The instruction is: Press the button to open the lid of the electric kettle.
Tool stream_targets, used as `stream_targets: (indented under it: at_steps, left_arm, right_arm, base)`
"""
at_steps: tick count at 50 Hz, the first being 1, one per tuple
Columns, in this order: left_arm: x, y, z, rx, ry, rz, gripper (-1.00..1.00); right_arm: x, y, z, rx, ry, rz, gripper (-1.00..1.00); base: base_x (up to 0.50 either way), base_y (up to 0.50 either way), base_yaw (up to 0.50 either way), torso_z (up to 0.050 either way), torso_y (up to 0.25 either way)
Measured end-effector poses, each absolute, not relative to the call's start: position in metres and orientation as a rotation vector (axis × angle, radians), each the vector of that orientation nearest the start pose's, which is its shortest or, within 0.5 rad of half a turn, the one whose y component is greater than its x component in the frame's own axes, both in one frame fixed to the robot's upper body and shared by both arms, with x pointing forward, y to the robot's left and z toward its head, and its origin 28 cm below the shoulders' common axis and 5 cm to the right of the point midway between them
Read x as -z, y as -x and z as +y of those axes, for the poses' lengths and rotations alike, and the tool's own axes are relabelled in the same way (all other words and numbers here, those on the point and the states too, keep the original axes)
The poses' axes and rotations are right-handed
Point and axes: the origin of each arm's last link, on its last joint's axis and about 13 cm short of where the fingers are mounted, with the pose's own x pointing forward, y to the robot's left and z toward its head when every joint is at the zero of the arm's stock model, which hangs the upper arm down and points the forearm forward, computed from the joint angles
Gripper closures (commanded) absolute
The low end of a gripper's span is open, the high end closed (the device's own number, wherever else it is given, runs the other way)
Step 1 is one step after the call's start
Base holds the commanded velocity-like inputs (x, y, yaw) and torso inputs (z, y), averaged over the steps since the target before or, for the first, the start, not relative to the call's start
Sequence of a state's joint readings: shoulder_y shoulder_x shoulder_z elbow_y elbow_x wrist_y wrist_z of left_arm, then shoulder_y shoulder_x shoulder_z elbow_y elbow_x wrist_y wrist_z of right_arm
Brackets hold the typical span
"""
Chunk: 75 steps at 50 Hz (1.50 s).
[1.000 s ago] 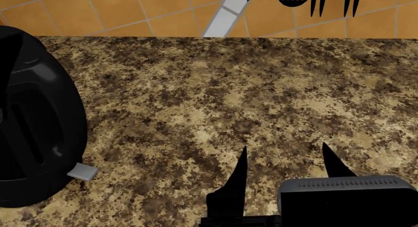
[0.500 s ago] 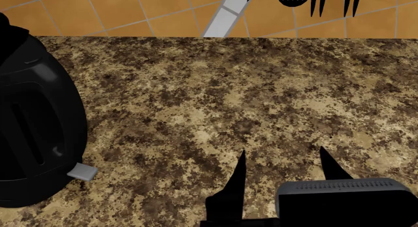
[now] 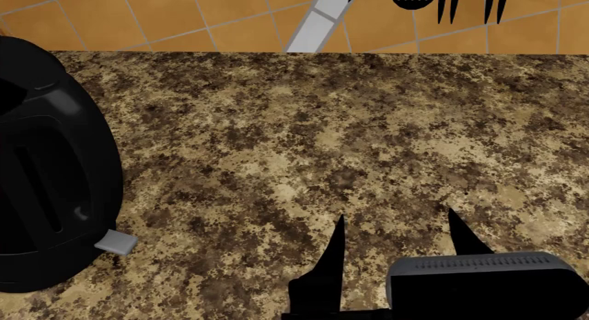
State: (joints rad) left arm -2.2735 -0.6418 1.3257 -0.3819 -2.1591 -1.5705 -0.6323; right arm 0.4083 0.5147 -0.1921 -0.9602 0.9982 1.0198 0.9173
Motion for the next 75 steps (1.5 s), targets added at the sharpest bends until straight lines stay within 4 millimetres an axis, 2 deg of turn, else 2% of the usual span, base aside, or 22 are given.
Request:
stream_targets:
  at_steps: [12, 26, 27, 52, 75]
  left_arm:
    - [-0.432, -0.245, 0.259, 0.308, -0.438, 0.688, -1.00]
    - [-0.426, -0.258, 0.252, 0.313, -0.447, 0.709, -1.00]
    - [-0.426, -0.259, 0.251, 0.314, -0.449, 0.710, 1.00]
    - [-0.432, -0.279, 0.235, 0.334, -0.472, 0.689, 1.00]
    - [-0.402, -0.297, 0.229, 0.339, -0.451, 0.697, 1.00]
  right_arm:
    - [-0.188, -0.171, -0.089, -0.023, 0.090, -0.062, -1.00]
    - [-0.186, -0.172, -0.089, -0.025, 0.090, -0.055, -1.00]
    - [-0.186, -0.172, -0.089, -0.025, 0.090, -0.054, -1.00]
    - [-0.183, -0.173, -0.088, -0.031, 0.093, -0.040, -1.00]
    - [-0.182, -0.172, -0.091, -0.024, 0.091, -0.033, -1.00]
  base:
    - [0.00, 0.00, 0.00, 0.000, 0.000]
    - [0.00, 0.00, 0.00, 0.000, 0.000]
    - [0.00, 0.00, 0.00, 0.000, 0.000]
    - [0.00, 0.00, 0.00, 0.000, 0.000]
    - [0.00, 0.00, 0.00, 0.000, 0.000]
